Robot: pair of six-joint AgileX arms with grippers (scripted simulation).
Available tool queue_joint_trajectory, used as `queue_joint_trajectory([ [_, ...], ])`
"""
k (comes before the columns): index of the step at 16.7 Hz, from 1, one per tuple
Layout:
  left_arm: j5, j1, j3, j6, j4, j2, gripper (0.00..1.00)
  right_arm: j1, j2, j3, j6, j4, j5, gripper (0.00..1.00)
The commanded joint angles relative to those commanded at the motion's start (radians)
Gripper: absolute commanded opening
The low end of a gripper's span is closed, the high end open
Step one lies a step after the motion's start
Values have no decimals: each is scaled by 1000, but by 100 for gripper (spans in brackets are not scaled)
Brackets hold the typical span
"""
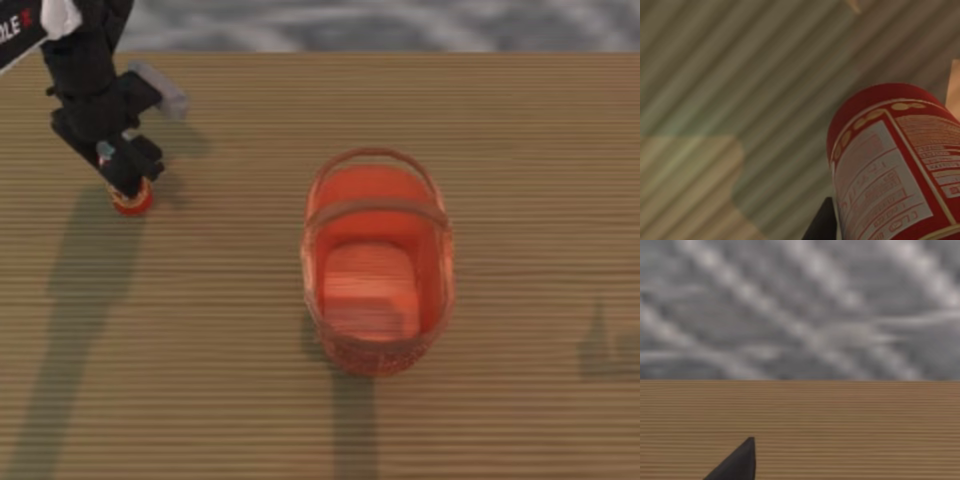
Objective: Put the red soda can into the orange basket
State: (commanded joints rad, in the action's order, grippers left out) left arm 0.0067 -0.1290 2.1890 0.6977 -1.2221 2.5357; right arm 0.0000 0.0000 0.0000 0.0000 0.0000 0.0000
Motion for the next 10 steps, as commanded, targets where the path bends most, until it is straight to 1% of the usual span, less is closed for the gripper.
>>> queue_joint_trajectory([
  [8,0,2,0,1,0,-1,0,0,0,0,0,0,0,100],
  [10,21,-3,-13,-7,29,-7,0,0,0,0,0,0,0,100],
])
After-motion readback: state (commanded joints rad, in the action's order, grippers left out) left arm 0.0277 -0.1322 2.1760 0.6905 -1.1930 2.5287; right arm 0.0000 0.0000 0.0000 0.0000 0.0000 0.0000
